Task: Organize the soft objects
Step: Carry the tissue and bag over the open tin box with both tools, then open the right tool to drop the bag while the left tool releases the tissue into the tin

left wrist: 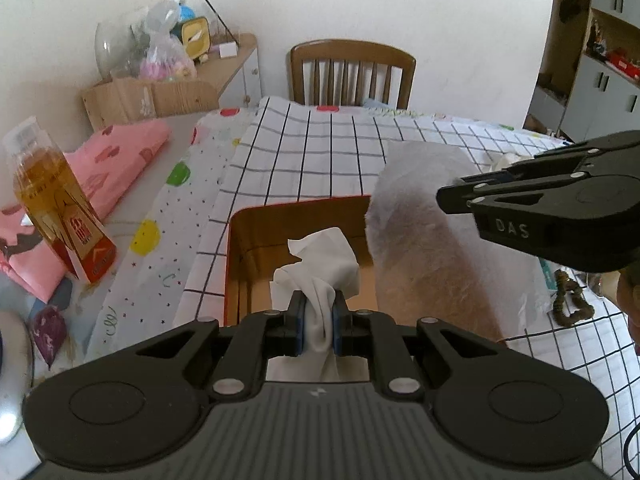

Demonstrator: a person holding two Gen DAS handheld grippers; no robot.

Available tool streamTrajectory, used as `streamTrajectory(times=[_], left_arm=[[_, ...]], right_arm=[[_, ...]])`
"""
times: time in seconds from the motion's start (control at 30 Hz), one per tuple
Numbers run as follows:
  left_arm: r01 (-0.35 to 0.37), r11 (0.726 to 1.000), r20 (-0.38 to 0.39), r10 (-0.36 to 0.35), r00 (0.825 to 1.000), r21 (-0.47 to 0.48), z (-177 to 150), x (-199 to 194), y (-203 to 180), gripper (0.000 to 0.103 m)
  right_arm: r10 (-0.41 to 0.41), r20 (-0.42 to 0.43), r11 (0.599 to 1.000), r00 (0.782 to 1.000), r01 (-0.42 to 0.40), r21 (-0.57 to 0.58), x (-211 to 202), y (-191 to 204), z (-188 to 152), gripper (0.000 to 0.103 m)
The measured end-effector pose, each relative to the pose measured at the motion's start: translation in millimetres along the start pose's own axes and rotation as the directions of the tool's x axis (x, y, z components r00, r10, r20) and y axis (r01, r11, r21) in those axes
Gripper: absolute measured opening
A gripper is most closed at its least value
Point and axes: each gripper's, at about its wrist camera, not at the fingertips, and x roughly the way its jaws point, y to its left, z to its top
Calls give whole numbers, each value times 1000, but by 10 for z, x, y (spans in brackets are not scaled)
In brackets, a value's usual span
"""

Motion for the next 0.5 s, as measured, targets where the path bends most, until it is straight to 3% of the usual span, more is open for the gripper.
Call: streamTrajectory(times=[0.5], left_arm=[[18, 1000, -81, -20, 996, -19, -34, 317, 17, 13]], right_arm=[[51, -113, 996, 992, -59, -68, 465, 113, -20, 9]])
